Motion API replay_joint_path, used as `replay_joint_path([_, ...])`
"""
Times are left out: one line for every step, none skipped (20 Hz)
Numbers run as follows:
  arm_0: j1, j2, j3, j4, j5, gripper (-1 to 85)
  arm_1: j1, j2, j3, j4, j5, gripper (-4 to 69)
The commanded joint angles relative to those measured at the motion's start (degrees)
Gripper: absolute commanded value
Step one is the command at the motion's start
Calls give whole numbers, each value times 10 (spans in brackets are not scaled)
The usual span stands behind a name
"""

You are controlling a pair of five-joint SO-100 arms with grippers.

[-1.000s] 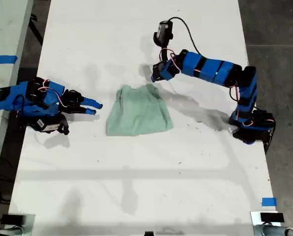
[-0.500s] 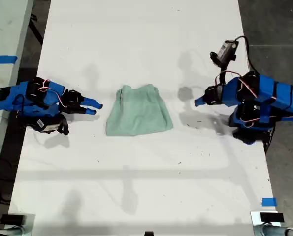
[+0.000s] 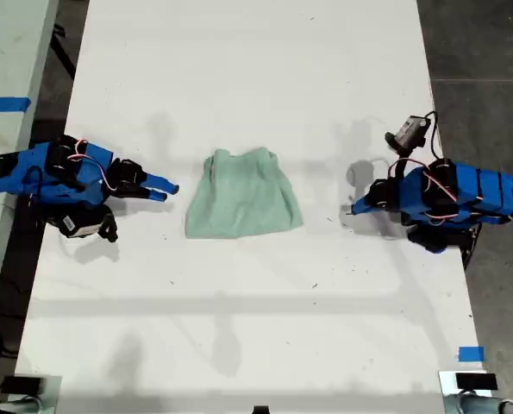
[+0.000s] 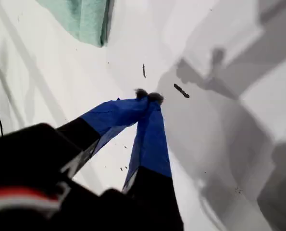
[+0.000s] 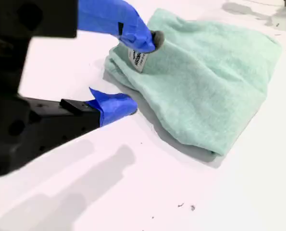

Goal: Fold tshirt

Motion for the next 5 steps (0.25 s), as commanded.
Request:
replay_joint_path([-1, 60, 3, 2, 23, 180, -11, 68, 3, 30, -163, 22])
replay_joint_path([0, 60, 2, 2, 23, 180, -11, 68, 3, 30, -282, 22])
replay_joint_path([0, 60, 2, 2, 23, 180, -11, 68, 2, 31, -390, 22])
replay_joint_path([0, 60, 2, 2, 23, 180, -12, 68, 2, 32, -394, 16])
replay_joint_path([0, 60, 2, 2, 23, 179, -12, 68, 2, 32, -394, 15])
